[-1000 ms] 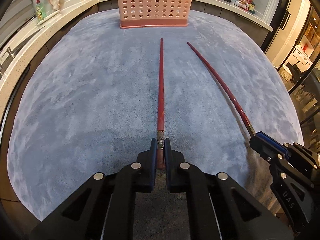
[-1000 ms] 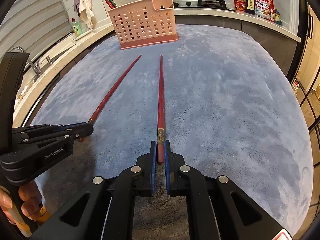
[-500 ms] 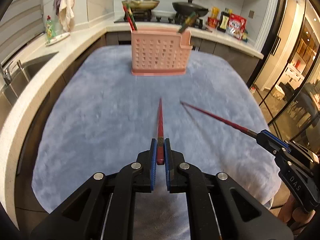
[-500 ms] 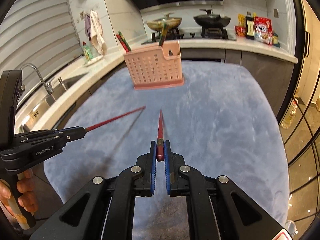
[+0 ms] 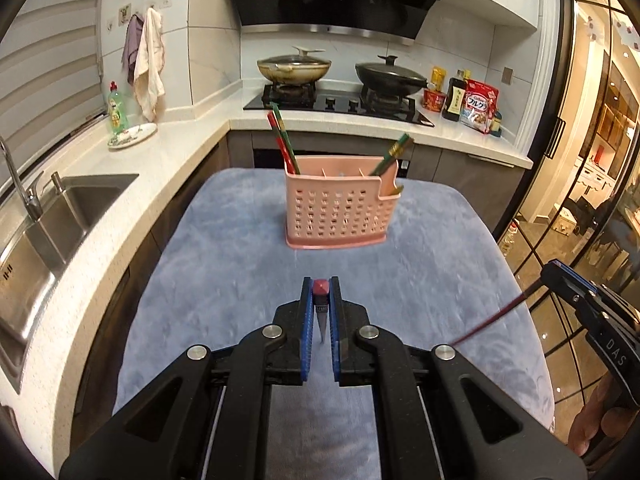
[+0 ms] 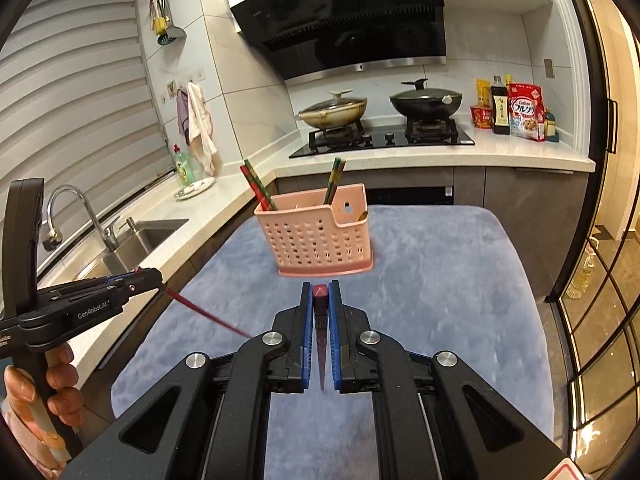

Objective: Organize utensils
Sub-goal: 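Lift both red chopsticks and carry both tools over the pink holder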

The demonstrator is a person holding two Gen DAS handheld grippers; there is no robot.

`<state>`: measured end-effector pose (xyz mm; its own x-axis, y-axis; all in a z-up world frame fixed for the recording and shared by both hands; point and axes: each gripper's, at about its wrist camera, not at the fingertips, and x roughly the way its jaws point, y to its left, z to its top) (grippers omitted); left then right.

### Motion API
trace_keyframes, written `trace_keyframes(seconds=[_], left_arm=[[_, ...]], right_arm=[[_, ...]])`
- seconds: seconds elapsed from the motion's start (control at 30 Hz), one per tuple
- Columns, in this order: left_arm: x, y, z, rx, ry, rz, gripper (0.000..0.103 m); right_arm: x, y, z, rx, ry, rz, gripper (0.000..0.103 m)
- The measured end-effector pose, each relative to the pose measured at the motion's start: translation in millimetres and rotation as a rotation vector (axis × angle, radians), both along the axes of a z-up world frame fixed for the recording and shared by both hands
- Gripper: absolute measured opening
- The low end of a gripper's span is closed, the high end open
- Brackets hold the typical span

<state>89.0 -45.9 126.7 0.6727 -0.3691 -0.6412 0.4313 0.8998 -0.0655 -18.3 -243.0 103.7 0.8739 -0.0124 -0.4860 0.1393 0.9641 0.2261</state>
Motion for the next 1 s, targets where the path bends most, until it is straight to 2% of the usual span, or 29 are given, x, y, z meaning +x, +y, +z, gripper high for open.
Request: trace_keyframes(seconds=[0.27,0.47,0.73,1.0], left_arm=[[31,-5,36,-0.044,-0.043,0.013,0.007],[60,-9,77,-0.095,-0.103,0.026,0.007],[111,-26,130,-0.143,-0.187,0.050,0.007],[151,-45,155,-0.155,-0.259,0.061,0.007]], right_arm=[[28,-18,33,0.064,-0.068,0.006,0.007],[58,-31,76,0.082,-0.166,0.009,0.007],[127,-46,130,0.062,-0.265,-0.021,0.007],[191,-50,148,0.022,-0.284,-0.029,0.007]])
